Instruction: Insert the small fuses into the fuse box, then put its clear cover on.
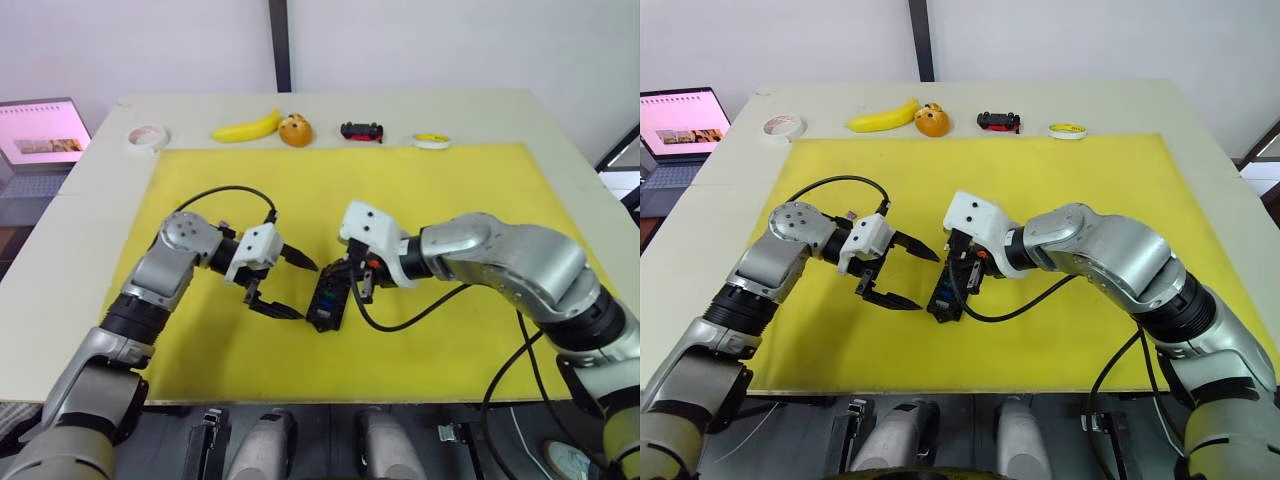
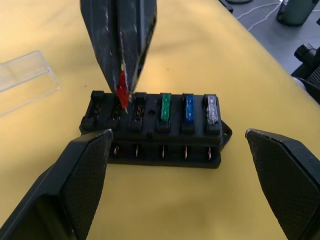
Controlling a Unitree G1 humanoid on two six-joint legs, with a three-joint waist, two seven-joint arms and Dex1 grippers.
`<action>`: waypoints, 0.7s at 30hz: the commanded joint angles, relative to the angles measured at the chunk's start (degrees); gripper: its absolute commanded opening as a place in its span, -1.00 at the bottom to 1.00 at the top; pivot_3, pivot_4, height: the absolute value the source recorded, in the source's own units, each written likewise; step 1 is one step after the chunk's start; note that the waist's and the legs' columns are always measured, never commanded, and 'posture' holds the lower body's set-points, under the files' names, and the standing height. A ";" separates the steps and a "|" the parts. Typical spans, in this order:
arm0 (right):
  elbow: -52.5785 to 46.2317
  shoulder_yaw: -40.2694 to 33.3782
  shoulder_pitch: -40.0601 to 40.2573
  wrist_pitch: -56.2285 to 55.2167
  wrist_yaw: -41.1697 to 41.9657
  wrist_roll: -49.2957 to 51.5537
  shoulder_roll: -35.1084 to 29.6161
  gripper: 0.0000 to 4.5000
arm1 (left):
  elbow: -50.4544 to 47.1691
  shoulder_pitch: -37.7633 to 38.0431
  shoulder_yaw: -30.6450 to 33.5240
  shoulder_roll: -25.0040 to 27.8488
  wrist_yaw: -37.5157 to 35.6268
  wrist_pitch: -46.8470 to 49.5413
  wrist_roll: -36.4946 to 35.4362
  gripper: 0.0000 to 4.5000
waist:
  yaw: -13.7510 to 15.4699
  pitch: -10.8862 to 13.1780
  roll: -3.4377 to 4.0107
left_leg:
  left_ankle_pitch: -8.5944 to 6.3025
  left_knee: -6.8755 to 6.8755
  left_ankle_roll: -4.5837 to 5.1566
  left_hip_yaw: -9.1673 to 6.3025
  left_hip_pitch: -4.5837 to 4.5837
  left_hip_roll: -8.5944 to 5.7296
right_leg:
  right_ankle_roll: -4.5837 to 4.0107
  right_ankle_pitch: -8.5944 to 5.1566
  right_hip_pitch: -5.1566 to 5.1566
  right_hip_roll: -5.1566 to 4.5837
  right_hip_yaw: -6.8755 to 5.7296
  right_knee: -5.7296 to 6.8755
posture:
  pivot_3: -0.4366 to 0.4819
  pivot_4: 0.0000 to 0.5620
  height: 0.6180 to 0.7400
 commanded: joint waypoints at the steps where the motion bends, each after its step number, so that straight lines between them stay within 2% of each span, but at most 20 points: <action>1: -2.27 -1.31 0.34 -0.16 1.12 -1.77 0.51 -1.00 | -0.84 -0.54 1.22 0.03 0.21 -0.81 0.07 0.99 | -0.07 0.00 0.00 | 0.00 0.01 0.00 0.00 0.00 0.00 | 0.00 0.00 0.00 0.01 0.00 0.01 | -0.05 -0.47 1.00; 21: -2.72 -1.69 2.62 0.32 4.02 -7.24 2.54 -1.00 | -0.04 -0.80 1.42 -0.36 0.94 -1.95 0.97 0.99 | -0.07 0.00 0.00 | -0.03 0.41 0.04 0.01 0.00 -0.01 | 0.00 0.00 0.06 0.02 0.00 0.23 | -0.05 -0.47 1.00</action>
